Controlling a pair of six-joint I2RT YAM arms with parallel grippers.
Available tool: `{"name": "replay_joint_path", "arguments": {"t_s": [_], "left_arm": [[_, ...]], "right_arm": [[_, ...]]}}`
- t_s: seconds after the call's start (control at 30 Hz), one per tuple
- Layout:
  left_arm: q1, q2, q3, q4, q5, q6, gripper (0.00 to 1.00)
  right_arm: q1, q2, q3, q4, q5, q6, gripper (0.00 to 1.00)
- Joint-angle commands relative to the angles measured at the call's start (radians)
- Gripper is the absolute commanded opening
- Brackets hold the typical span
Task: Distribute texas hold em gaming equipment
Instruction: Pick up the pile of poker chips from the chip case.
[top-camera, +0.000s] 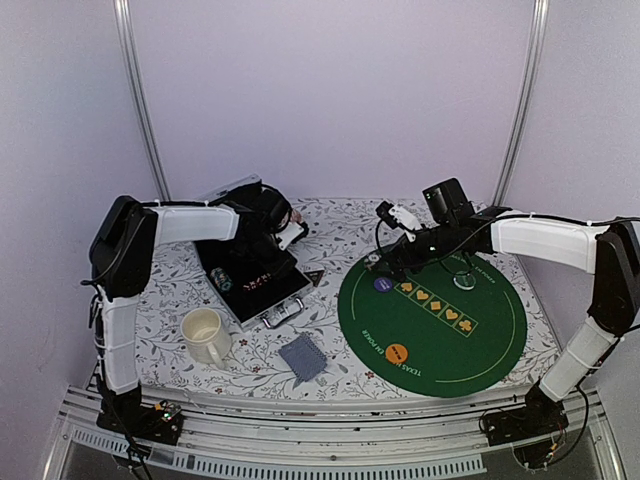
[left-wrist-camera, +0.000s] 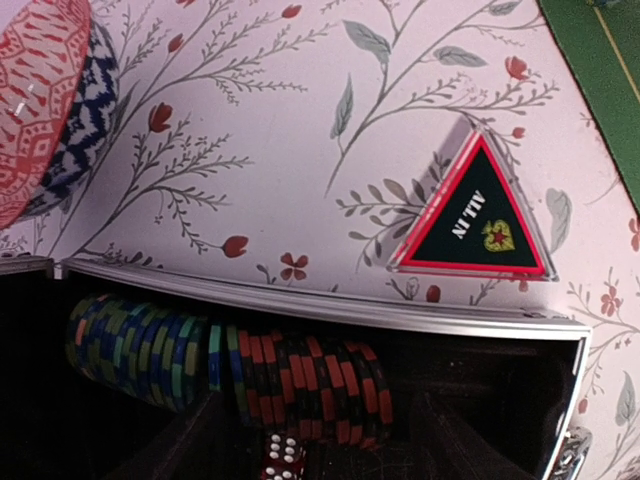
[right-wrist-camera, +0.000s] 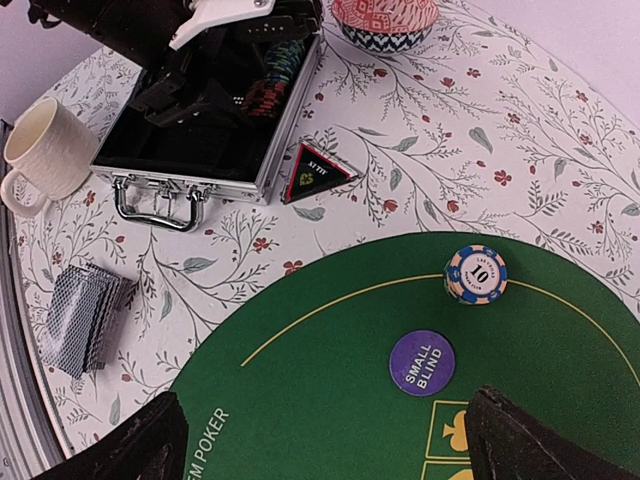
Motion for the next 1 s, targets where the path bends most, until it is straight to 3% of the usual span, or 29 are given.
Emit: {"name": "replay_joint_path", "arguments": {"t_s": [0.0, 0.2, 0.57, 0.97], "left_arm": [[0.012, 0.059, 0.052, -0.039, -0.056, 0.008, 0.66], [0.017, 0.074, 0.041, -0.051, -0.085, 0.008, 0.71], [0.031, 0.098, 0.029, -0.116, 0.009, -0.014, 0.66], [0.051, 0.080, -0.010, -0.151, 0.104, -0.034, 0.67]], "right_arm": [[-0.005, 0.016, 0.028, -0.013, -0.021, 0.009, 0.99], [-0.005, 0.017, 0.028, -0.023, -0.023, 0.008, 0.99], [-0.005, 0.017, 0.027, -0.030, -0.027, 0.011, 0.99], [-0.004, 0.032, 0.043, -0.036, -0.038, 0.011, 0.99]]}}
